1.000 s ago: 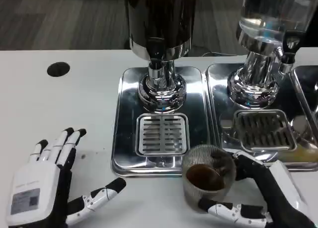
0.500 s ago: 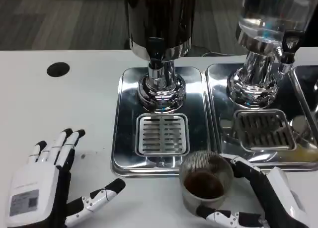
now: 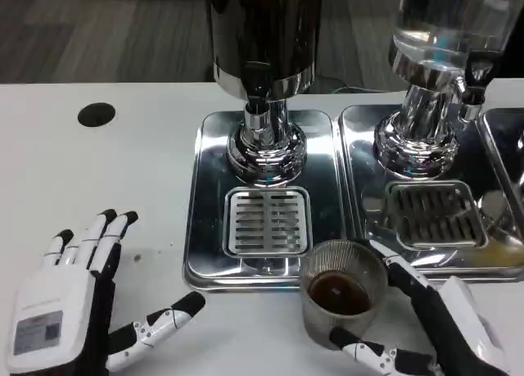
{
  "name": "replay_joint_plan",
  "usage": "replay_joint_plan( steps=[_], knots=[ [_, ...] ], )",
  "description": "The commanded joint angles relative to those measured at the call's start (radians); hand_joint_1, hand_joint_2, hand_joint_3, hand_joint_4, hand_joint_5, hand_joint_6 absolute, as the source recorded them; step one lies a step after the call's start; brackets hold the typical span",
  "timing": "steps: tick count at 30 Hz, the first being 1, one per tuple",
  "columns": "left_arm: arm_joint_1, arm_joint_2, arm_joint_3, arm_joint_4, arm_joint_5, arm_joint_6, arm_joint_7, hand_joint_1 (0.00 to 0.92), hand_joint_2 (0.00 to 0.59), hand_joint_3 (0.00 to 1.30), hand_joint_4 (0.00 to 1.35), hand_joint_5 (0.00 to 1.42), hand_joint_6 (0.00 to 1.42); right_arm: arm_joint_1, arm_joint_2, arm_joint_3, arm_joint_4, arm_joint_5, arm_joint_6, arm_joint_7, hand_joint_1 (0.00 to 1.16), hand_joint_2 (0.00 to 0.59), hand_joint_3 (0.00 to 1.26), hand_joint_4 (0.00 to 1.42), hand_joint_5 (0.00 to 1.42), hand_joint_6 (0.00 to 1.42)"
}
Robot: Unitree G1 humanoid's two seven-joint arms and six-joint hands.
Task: Grasp the cup under the faucet to collect the drink, then remove the cup.
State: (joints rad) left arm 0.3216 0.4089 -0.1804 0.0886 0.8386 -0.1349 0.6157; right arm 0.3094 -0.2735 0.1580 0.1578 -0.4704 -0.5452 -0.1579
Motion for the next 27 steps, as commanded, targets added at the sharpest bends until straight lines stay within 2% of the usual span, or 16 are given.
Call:
replay_joint_plan(
  steps=[1,4,6,10,16,21,23,25,27],
  knots=[
    [0.013,0.006,-0.006,-0.009,0.011,-0.001,-0.004,0.000,0.069,0.18,0.00,0.17,0.10,-0.005,-0.013,0.008,-0.010,0.009,-0.011,0.016,0.72,0.202,0.12,0.14,0.09,0.19],
    [0.013,0.006,-0.007,-0.011,0.015,0.001,-0.004,0.000,0.069,0.18,0.00,0.17,0.10,0.003,-0.022,0.007,-0.020,0.033,-0.017,0.032,0.71,0.196,0.06,0.05,0.04,0.15],
    [0.013,0.003,-0.010,-0.013,0.019,0.005,-0.003,0.000,0.069,0.18,0.00,0.17,0.10,0.015,-0.024,0.004,-0.034,0.073,-0.021,0.057,0.70,0.191,0.05,0.01,0.02,0.15],
    [0.010,-0.003,-0.013,-0.016,0.018,0.005,0.000,0.000,0.068,0.18,0.00,0.17,0.10,0.055,-0.029,-0.025,-0.099,0.164,-0.026,0.100,0.67,0.195,0.01,0.00,0.00,0.13],
    [0.018,-0.006,-0.004,-0.019,0.000,-0.006,0.008,0.000,0.062,0.17,0.00,0.18,0.10,0.104,-0.011,-0.077,-0.145,0.274,-0.048,0.123,0.57,0.198,0.00,0.00,0.00,0.10],
    [0.024,-0.004,0.007,-0.017,-0.009,-0.011,0.013,0.000,0.062,0.17,0.00,0.18,0.10,0.122,0.003,-0.114,-0.219,0.303,-0.034,0.128,0.45,0.227,0.00,0.00,0.00,0.07],
    [0.027,-0.003,0.014,-0.015,-0.015,-0.014,0.015,0.000,0.064,0.17,0.00,0.18,0.10,0.119,0.011,-0.134,-0.247,0.307,-0.016,0.124,0.37,0.291,0.03,0.00,0.00,0.05],
    [0.032,0.000,0.030,-0.009,-0.034,-0.024,0.016,0.000,0.065,0.17,0.00,0.18,0.10,0.103,0.022,-0.167,-0.262,0.279,-0.004,0.095,0.32,0.368,0.09,0.02,0.00,0.05],
    [0.035,0.003,0.039,-0.007,-0.041,-0.031,0.016,0.000,0.066,0.17,0.00,0.18,0.10,0.086,0.037,-0.199,-0.271,0.202,0.011,0.042,0.26,0.439,0.12,0.06,0.00,0.05]
  ],
)
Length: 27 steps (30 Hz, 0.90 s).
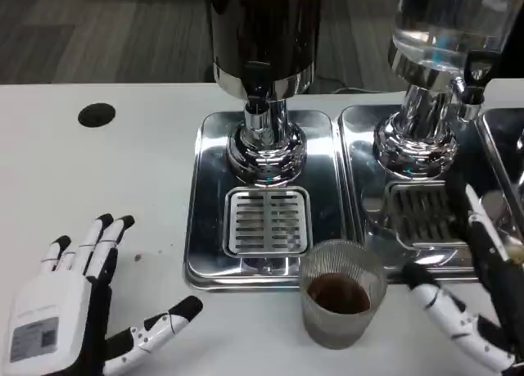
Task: Grasp the cup under the faucet to collect the drink, then remove the cup.
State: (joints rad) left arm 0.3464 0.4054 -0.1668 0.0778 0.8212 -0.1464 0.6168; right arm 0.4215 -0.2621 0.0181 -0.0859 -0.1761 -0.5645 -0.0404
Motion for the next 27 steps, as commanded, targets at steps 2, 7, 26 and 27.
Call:
replay_joint_plan(
  steps=[2,7,26,27],
  knots=[
    [0.016,0.004,0.028,-0.011,-0.034,-0.022,0.001,0.000,0.074,0.17,0.00,0.18,0.10,-0.071,0.022,-0.079,-0.011,-0.251,0.093,-0.150,0.20,0.503,0.14,0.05,0.00,0.04],
    [0.039,-0.019,0.013,-0.103,0.002,0.009,-0.025,0.000,0.087,0.17,0.00,0.17,0.10,-0.167,-0.020,-0.050,0.095,-0.443,0.215,-0.205,0.12,0.567,0.11,0.00,0.00,0.00],
    [0.129,-0.039,-0.095,-0.112,0.168,0.029,0.063,0.000,0.090,0.16,0.00,0.16,0.10,-0.262,-0.233,0.165,0.393,-0.775,0.297,-0.574,0.06,0.586,0.07,0.00,0.00,0.00],
    [0.127,-0.042,-0.096,-0.106,0.168,0.031,0.065,0.000,0.090,0.16,0.00,0.16,0.10,-0.263,-0.239,0.171,0.396,-0.774,0.294,-0.580,0.06,0.586,0.07,0.00,0.00,0.00]
  ],
)
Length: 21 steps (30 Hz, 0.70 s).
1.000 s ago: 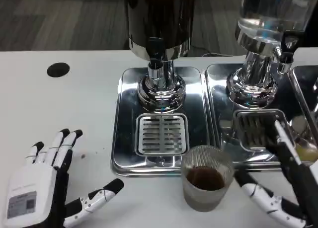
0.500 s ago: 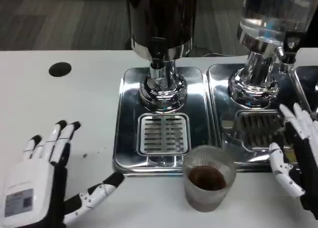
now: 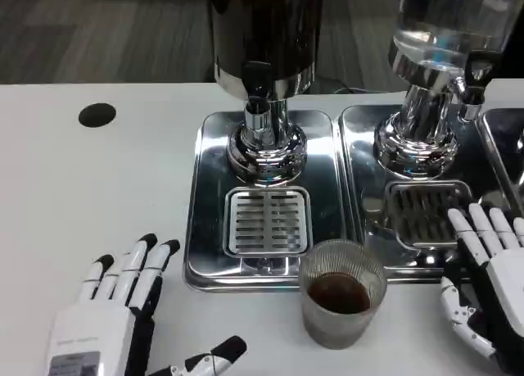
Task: Grasp the cup under the faucet to collect the drink, then remove the cup.
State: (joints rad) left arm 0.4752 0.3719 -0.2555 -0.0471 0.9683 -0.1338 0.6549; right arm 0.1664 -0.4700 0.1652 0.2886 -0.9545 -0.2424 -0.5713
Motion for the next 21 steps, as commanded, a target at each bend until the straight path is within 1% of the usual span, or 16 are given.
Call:
replay_joint_plan(
  steps=[1,6,10,17,21],
  knots=[
    [-0.003,-0.010,-0.008,0.023,0.022,0.020,0.028,0.000,0.090,0.16,0.00,0.16,0.10,-0.008,-0.035,0.028,0.024,0.009,-0.032,-0.054,0.05,0.586,0.07,0.00,0.00,0.00],
    [-0.008,-0.014,-0.016,0.041,0.024,0.029,0.023,0.000,0.091,0.16,0.00,0.15,0.10,-0.006,-0.044,0.041,0.030,0.027,-0.046,-0.073,0.05,0.586,0.08,0.00,0.00,0.00],
    [-0.009,-0.014,-0.012,0.041,0.011,0.027,0.017,0.000,0.091,0.16,0.00,0.15,0.10,-0.009,-0.042,0.056,0.035,0.031,-0.043,-0.082,0.06,0.586,0.08,0.00,0.00,0.00],
    [0.004,0.003,0.012,0.005,-0.018,0.020,0.000,0.000,0.087,0.14,0.00,0.14,0.10,-0.027,-0.032,0.088,0.061,0.047,-0.044,-0.078,0.06,0.586,0.08,0.00,0.00,0.00],
    [0.010,0.010,0.015,0.001,-0.038,0.010,0.000,0.000,0.087,0.14,0.00,0.14,0.10,-0.028,-0.033,0.099,0.055,0.052,-0.043,-0.076,0.05,0.584,0.08,0.00,0.00,0.00]
  ],
)
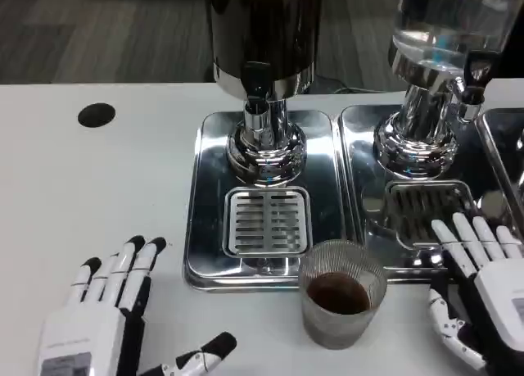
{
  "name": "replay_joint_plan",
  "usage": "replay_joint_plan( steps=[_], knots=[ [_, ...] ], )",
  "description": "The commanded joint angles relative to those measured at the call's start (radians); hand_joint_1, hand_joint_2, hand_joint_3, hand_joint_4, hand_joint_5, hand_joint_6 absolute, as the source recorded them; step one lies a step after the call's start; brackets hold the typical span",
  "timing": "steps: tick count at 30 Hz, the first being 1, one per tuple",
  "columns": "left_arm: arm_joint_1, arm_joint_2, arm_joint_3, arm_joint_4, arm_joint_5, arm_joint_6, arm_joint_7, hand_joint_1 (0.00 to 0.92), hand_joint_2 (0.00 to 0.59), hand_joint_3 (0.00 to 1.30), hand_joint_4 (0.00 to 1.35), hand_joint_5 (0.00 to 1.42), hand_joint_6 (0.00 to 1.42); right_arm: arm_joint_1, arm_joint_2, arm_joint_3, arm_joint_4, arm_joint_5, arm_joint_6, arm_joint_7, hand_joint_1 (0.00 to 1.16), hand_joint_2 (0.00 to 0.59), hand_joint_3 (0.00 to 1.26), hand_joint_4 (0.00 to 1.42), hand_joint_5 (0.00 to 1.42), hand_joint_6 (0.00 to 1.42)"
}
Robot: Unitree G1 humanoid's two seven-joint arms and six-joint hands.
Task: Grasp the cup under the faucet to collect the drink, then remove the cup.
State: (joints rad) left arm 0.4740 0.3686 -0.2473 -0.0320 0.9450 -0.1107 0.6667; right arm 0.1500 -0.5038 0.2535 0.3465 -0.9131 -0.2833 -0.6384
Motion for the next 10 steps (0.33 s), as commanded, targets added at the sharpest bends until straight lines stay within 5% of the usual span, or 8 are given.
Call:
replay_joint_plan(
  steps=[1,10],
  knots=[
    [0.012,0.015,0.007,-0.019,-0.013,-0.013,-0.014,0.000,0.087,0.14,0.00,0.14,0.10,-0.012,0.000,0.012,-0.004,0.012,-0.002,-0.008,0.05,0.583,0.08,0.00,0.00,0.00],
    [0.028,0.026,0.023,-0.041,-0.029,-0.020,-0.023,0.000,0.087,0.14,0.00,0.14,0.10,0.004,-0.004,0.014,-0.033,0.014,0.008,0.002,0.04,0.586,0.09,0.00,0.00,0.00]
  ],
)
